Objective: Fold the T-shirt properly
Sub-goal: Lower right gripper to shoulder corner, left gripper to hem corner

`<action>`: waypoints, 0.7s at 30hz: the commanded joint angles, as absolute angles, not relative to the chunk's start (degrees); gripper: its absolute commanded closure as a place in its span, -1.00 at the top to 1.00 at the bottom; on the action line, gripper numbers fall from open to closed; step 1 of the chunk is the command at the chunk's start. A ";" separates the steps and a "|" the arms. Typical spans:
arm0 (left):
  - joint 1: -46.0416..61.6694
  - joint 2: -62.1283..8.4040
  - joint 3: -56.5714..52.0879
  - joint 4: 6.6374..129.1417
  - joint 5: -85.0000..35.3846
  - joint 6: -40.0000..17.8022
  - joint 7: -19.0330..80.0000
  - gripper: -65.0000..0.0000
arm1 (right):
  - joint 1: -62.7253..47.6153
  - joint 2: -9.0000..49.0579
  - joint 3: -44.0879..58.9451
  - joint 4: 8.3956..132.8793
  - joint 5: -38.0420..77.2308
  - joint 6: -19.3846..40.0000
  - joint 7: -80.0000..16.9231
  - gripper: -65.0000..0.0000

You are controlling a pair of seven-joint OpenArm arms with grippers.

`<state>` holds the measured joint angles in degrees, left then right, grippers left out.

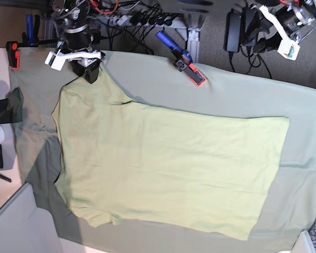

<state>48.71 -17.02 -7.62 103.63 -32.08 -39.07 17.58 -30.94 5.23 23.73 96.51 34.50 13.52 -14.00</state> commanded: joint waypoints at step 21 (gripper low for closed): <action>43.16 -19.42 -13.15 104.60 -46.33 -40.00 23.97 0.25 | -29.82 2.74 21.41 97.27 21.82 13.06 -10.28 -1.00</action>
<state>42.70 -18.92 -12.97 103.66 -45.80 -39.05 25.56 -29.67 2.37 21.30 96.49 21.87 13.30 -11.60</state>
